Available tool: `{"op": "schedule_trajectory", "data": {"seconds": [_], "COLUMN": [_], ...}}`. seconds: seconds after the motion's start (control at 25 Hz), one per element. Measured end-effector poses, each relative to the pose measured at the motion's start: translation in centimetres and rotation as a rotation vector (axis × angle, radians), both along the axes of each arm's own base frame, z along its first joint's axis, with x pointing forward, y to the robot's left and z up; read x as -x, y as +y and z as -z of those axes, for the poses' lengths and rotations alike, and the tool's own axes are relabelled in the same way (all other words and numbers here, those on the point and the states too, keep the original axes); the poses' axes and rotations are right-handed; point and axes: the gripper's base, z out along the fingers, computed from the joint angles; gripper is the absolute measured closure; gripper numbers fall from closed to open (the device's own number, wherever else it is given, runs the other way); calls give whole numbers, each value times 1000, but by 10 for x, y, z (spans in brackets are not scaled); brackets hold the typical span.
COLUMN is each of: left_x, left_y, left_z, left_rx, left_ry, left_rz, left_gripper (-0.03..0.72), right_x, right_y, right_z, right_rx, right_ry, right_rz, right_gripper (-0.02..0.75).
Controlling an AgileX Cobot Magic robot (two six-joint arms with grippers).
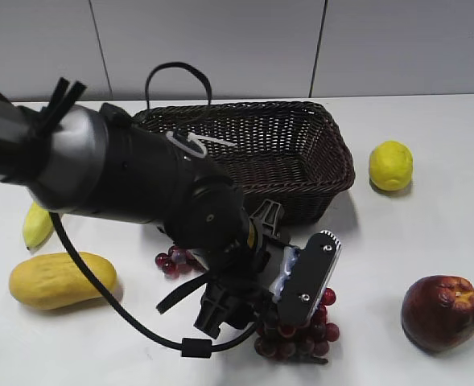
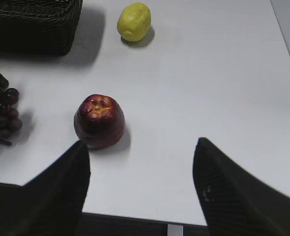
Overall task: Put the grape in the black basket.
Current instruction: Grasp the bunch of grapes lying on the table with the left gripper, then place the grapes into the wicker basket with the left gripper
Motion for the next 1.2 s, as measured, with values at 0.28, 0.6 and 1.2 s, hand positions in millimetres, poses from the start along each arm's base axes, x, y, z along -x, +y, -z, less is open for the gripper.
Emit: {"op": "schedule_trajectory", "data": {"seconds": [0.28,0.6,1.2], "left_x": [2,21,-12], "left_y": [2,15,27], "left_z": [-7,-70,-213], "left_rx": [-16,66,494], "left_ry": [20,100,-192], "left_rz": [-3,-58,-161], "left_gripper": [456,477,486], "right_x": [0,0,0], "right_y": [0,0,0], "right_z": [0,0,0], "right_rx": [0,0,0], "right_ry": [0,0,0], "right_rz": [0,0,0], "right_gripper": [240,240,240]}}
